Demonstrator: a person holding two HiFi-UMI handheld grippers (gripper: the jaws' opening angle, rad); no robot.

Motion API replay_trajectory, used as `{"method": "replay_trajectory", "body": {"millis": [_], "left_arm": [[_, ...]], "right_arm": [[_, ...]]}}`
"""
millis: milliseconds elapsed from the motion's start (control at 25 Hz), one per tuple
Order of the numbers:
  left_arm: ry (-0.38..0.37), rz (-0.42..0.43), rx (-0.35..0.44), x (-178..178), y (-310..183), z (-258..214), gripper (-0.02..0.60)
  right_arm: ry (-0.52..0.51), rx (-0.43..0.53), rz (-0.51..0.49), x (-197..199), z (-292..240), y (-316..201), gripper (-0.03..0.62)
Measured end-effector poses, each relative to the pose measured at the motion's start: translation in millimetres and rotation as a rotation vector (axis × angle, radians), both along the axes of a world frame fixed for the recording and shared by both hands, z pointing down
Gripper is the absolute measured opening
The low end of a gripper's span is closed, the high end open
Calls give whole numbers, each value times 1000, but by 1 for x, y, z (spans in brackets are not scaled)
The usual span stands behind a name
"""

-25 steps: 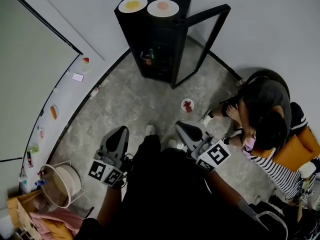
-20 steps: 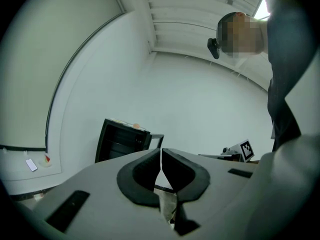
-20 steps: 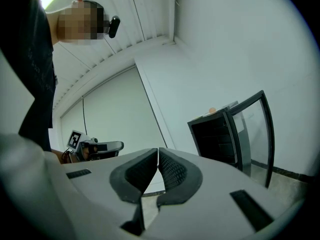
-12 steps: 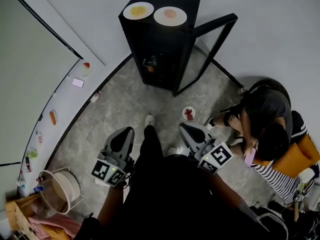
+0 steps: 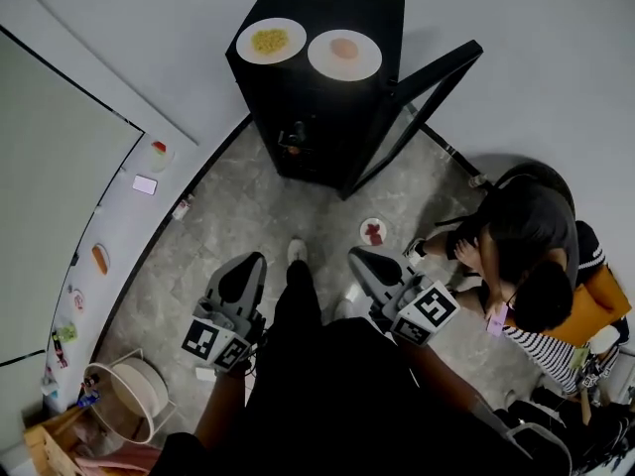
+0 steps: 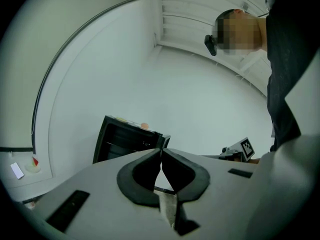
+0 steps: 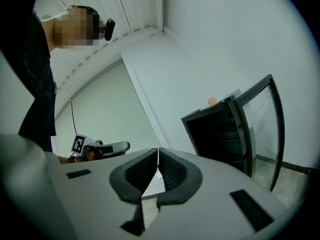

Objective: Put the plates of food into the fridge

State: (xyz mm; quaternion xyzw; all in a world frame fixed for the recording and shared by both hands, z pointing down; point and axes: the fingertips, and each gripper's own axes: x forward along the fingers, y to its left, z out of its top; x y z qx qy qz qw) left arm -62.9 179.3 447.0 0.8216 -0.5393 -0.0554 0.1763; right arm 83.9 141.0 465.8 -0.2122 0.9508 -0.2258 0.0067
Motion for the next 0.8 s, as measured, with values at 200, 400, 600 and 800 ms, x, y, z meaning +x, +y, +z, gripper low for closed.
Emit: {"method": "replay_trajectory", "body": {"millis": [200, 400, 600, 800], "left_arm": [[5, 23, -8, -28, -47, 7, 32], [12, 66, 6, -55, -98, 6, 32], [43, 106, 40, -75, -144, -5, 31], [26, 130, 20, -96, -177, 1, 32]], "right_arm": [[10, -8, 16, -29, 4, -46, 28], [9, -32, 43, -57, 1, -94, 28], [-16, -75, 108, -75, -5, -140, 28], [-68, -133, 197, -84, -3, -181, 28]]}}
